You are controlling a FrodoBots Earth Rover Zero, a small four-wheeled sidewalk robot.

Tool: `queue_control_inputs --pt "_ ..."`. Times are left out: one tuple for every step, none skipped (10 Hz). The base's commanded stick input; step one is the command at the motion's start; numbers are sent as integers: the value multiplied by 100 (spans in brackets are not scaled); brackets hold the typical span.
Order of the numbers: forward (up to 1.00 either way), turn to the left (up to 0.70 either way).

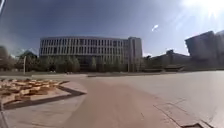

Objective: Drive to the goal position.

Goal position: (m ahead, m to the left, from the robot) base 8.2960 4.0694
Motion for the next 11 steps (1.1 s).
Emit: queue_control_inputs --pt "70 0" --pt "70 24" --pt "70 35" --pt "70 35" --pt "70 35" --pt "70 35" --pt "70 35" --pt "70 27" --pt "70 0" --pt "70 0" --pt "70 0"
